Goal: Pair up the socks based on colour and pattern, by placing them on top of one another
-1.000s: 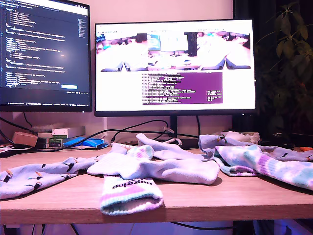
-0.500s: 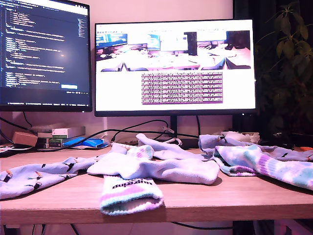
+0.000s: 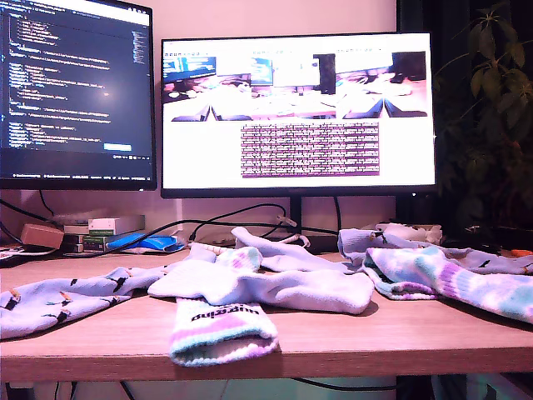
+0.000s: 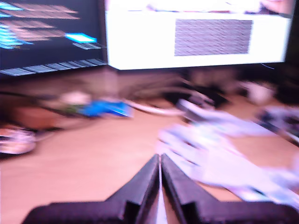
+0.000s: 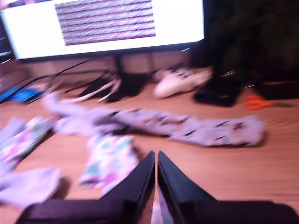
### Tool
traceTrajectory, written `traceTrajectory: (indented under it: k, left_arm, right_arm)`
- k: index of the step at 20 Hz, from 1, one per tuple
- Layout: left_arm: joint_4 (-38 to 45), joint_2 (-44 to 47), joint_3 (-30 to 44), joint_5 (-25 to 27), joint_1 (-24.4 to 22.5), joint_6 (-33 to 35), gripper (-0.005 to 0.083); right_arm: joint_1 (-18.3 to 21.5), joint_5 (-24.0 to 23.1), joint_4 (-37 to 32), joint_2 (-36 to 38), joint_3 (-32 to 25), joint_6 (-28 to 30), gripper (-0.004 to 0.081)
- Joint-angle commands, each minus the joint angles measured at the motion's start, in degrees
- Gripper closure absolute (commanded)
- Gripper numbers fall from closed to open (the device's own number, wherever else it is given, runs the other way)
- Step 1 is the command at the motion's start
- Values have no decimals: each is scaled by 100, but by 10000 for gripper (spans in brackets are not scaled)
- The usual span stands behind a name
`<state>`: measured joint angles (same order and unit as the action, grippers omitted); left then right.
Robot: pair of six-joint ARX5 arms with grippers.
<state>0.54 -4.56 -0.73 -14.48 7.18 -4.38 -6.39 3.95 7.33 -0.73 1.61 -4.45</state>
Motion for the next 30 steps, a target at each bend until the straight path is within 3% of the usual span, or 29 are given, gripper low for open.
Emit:
traceTrajectory:
  k: [1,8,16,22,30]
  left_arm:
    - [256,-433,57,-2,201,-13,797]
    - [1189,-2959,-638,-11,658,39,797]
    - [1325,-6290,-2743,-470,682,876,797]
    - [1279,-8268,-4109,-953,669,1390,797]
    - [750,-9882,-5143,-1165,592,1545,797]
  right_arm:
    - [-164,-13,-39,-160,11,-2,782]
    - [-767,-31,-76,-693,24,24,782]
    - [-1327,-15,-105,-1036,74,160,782]
    - [-1388,-20,-105,-1036,74,197,781]
    - [-1386,-96,-107,-1036,74,323,782]
